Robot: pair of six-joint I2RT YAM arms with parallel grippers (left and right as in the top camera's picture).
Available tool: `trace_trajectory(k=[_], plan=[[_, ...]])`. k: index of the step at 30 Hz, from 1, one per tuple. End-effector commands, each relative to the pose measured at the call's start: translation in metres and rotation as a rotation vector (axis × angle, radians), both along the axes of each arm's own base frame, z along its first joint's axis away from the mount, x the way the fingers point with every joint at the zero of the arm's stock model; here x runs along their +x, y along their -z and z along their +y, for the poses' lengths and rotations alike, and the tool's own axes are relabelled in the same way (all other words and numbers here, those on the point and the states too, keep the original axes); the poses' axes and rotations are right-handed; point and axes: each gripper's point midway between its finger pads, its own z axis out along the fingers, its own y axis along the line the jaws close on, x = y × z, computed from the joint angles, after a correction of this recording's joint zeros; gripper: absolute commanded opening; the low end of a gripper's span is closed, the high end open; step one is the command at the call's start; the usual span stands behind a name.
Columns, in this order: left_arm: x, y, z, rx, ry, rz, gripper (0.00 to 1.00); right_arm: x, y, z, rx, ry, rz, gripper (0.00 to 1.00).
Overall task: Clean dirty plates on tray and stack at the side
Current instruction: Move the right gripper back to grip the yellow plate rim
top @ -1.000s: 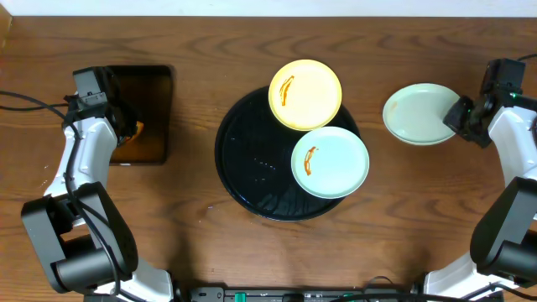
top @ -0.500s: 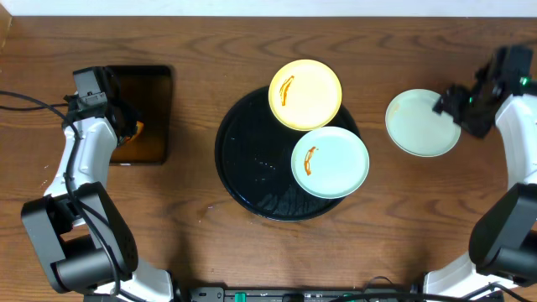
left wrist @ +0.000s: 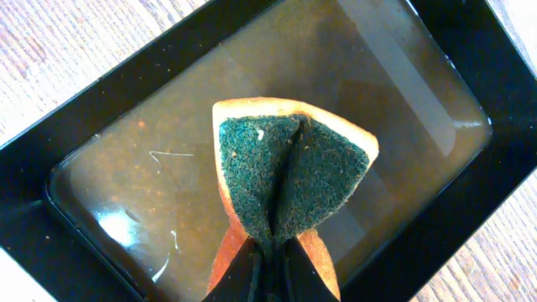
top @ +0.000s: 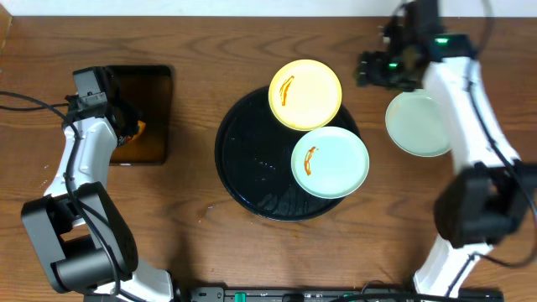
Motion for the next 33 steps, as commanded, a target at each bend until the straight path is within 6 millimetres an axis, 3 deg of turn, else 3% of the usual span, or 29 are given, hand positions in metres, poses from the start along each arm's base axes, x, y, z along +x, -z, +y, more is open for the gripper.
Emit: trace_trajectory(k=[1,7,14,17,19,28,33], plan=[[-0.001,0.001,0.0,0.005,0.01,0.008,0.08,0.015,0.033,0.021,-0.04,0.109,0.025,0.73],[-0.002,0.001,0.0,0.005,0.01,0.009,0.08,0.031,0.081,0.046,-0.072,0.104,0.03,0.7],[-0.002,0.001,0.0,0.004,0.01,0.013,0.08,0.036,0.128,0.042,-0.141,0.115,0.063,0.68],[-0.002,0.001,0.0,0.004,0.01,0.012,0.07,0.037,0.132,0.038,-0.143,0.116,0.07,0.59],[-0.002,0.001,0.0,0.004,0.01,0.012,0.08,0.037,0.132,0.037,-0.144,0.113,0.069,0.45],[-0.002,0.001,0.0,0.004,0.01,0.012,0.08,0.035,0.127,0.06,-0.029,0.042,0.083,0.01],[-0.002,0.001,0.0,0.004,0.01,0.012,0.08,0.033,0.118,0.077,0.051,0.0,0.095,0.01]])
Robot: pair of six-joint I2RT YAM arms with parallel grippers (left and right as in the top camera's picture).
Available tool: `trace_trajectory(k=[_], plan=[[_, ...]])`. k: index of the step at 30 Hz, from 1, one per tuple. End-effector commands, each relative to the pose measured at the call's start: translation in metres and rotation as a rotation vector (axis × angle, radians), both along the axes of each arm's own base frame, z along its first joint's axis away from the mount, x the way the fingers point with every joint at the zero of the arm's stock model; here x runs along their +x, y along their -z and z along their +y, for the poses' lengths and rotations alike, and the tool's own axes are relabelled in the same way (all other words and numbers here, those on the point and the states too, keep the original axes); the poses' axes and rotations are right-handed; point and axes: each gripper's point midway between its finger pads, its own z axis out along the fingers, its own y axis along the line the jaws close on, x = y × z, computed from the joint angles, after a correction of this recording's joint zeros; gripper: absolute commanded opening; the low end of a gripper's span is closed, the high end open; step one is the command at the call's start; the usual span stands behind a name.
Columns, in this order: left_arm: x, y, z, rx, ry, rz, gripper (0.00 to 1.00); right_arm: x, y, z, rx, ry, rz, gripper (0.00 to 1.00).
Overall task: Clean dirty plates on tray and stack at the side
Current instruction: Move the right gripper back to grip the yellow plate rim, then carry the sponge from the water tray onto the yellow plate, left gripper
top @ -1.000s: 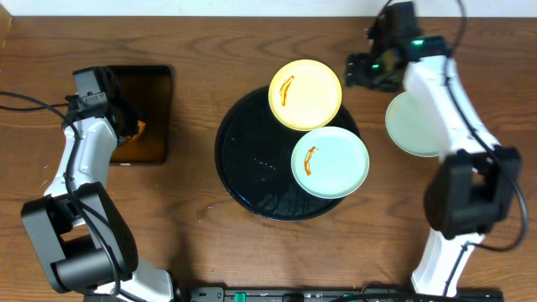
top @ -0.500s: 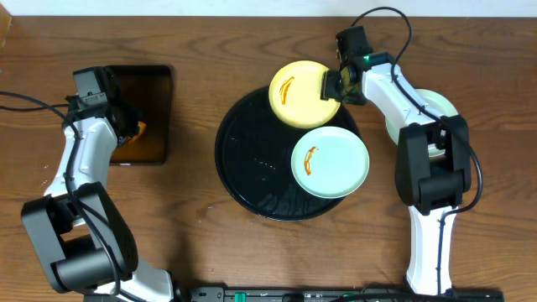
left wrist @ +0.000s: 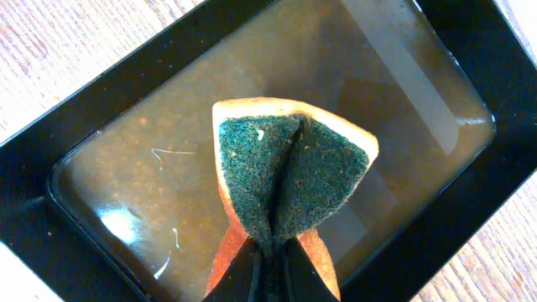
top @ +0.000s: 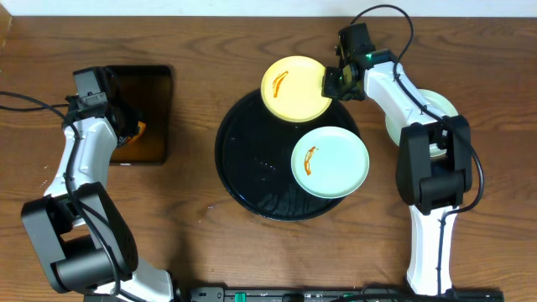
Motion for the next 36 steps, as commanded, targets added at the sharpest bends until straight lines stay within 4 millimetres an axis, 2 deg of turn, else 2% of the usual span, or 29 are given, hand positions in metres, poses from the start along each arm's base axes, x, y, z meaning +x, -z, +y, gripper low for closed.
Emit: trace_trajectory(k=[1,7,10,15,19,22,24,27,31,36], plan=[[-0.001,0.0,0.001,0.007,0.01,0.005,0.08,-0.005,-0.005,0.019,0.094,-0.067,0.027,0.01],[-0.001,0.0,0.001,0.007,0.01,0.004,0.08,-0.016,-0.039,0.049,0.199,-0.16,0.062,0.01],[0.001,-0.001,0.001,0.022,0.036,0.005,0.08,-0.028,-0.046,0.063,0.199,-0.206,0.089,0.01],[0.002,-0.002,0.0,0.036,0.077,0.005,0.08,-0.055,-0.037,0.084,0.17,-0.253,0.158,0.01],[0.009,-0.007,-0.017,-0.023,0.171,-0.033,0.07,-0.075,-0.029,0.096,0.13,-0.284,0.211,0.01],[0.013,-0.018,-0.025,-0.041,0.22,-0.073,0.08,-0.087,-0.027,0.107,0.114,-0.312,0.232,0.01],[0.014,-0.03,-0.026,-0.031,0.222,-0.1,0.07,-0.091,-0.022,0.105,0.049,-0.312,0.232,0.01],[0.014,-0.054,-0.03,-0.005,0.255,-0.151,0.07,-0.094,-0.013,0.093,-0.088,-0.276,0.225,0.01],[0.014,-0.083,-0.043,0.016,0.289,-0.219,0.07,-0.105,-0.002,0.096,-0.105,-0.292,0.247,0.01],[0.013,-0.097,-0.081,-0.02,0.386,-0.247,0.08,-0.113,0.015,0.097,-0.111,-0.304,0.258,0.01]])
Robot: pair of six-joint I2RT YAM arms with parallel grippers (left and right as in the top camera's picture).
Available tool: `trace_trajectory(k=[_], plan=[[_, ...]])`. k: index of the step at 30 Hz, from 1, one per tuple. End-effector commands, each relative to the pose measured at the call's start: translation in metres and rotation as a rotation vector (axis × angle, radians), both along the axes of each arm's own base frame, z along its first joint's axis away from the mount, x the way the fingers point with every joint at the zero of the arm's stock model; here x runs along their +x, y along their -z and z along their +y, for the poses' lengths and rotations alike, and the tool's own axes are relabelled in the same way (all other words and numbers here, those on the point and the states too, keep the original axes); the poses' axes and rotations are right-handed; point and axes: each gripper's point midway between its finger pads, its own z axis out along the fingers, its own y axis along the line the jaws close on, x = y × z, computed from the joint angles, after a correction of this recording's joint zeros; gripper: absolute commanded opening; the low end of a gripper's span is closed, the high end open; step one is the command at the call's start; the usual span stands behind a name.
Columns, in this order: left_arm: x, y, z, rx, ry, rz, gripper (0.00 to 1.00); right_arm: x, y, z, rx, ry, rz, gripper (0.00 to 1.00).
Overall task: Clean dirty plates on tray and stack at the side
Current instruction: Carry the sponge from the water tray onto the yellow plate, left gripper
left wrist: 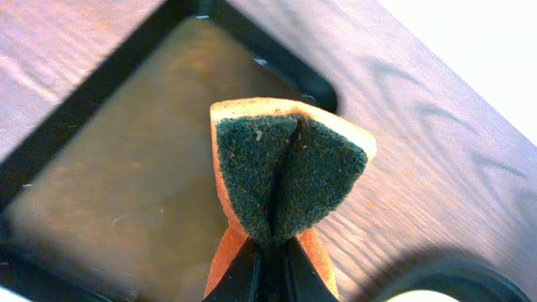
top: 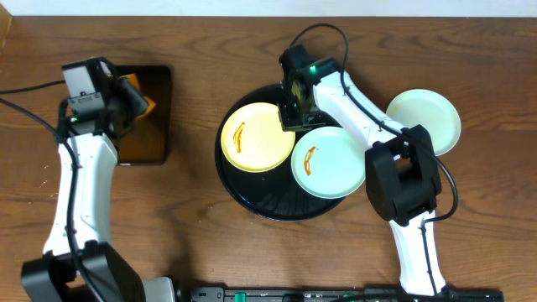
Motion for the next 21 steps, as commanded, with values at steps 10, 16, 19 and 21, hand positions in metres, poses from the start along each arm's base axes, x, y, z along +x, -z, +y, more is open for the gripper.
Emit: trace_trajectory(k=[10,16,19,21], plan=[[-0.025,0.018,-0.098,-0.05,0.266,0.143,0.07,-0.013,0.04,-0.001,-0.023,-0.005,0.014,0.01],[-0.04,0.026,-0.147,-0.058,0.389,0.195,0.07,-0.013,0.048,0.0,-0.014,-0.006,0.004,0.01],[-0.042,0.032,-0.165,-0.055,0.438,0.21,0.07,-0.014,0.05,-0.001,-0.014,-0.012,0.004,0.01],[-0.044,0.04,-0.175,-0.053,0.464,0.234,0.08,-0.014,0.05,-0.001,-0.015,-0.018,0.004,0.01]])
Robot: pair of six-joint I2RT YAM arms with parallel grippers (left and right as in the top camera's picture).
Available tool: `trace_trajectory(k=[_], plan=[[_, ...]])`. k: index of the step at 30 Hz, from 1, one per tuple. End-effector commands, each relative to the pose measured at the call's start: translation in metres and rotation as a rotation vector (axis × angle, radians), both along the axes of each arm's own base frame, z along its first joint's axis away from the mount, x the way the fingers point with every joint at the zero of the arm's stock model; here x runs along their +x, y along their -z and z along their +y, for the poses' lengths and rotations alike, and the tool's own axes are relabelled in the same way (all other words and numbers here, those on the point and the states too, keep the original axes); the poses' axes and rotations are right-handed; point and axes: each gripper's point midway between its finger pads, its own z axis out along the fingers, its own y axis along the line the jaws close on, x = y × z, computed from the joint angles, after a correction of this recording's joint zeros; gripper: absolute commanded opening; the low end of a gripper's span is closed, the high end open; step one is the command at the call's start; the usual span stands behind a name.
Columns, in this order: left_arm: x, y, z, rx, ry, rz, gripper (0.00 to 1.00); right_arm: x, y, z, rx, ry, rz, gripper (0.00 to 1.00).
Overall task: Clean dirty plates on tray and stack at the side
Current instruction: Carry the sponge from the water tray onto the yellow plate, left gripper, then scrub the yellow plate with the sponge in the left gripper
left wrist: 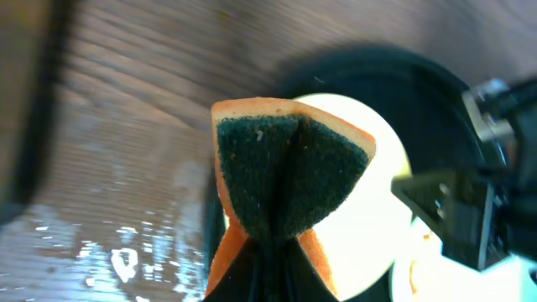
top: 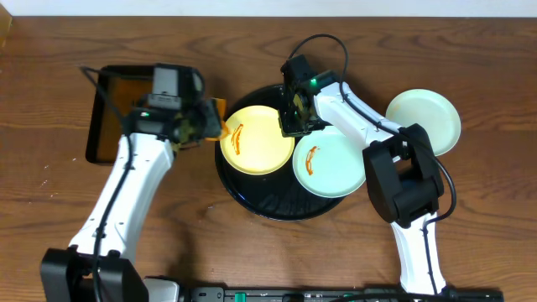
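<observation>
A yellow plate [top: 256, 141] with an orange smear lies on the left of the round black tray [top: 260, 201]. A pale green plate [top: 331, 161] with a smear lies on the tray's right. My left gripper [top: 214, 120] is shut on a folded orange sponge [left wrist: 285, 180] with a green scouring face, at the yellow plate's [left wrist: 382, 210] left rim. My right gripper [top: 295, 117] sits at the yellow plate's right rim; whether it is shut there cannot be told. A clean pale plate [top: 424, 122] rests on the table at the right.
A black rectangular tub of brownish water [top: 113, 126] stands at the far left. Wet drops [left wrist: 117, 252] mark the wooden table [top: 168, 243] between tub and tray. Both arms crowd the tray's upper half.
My left gripper has moved with the sponge from above the tub's right edge to the yellow plate's left rim. The right gripper and both plates stay as they were.
The sponge was held over the water tub while my right gripper was near the clean plate at the right. Then the right gripper was at the yellow plate on the tray's far edge. Later that plate lay on the tray's left. Now the sponge is at it.
</observation>
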Motion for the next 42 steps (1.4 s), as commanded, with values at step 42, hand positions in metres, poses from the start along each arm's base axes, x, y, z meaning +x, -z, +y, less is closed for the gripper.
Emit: trace_trajectory(k=[42], plan=[[0.008,0.156,-0.016,0.256,-0.049,0.256,0.08,-0.014,0.023,-0.003,-0.049,-0.01,0.04,0.01]])
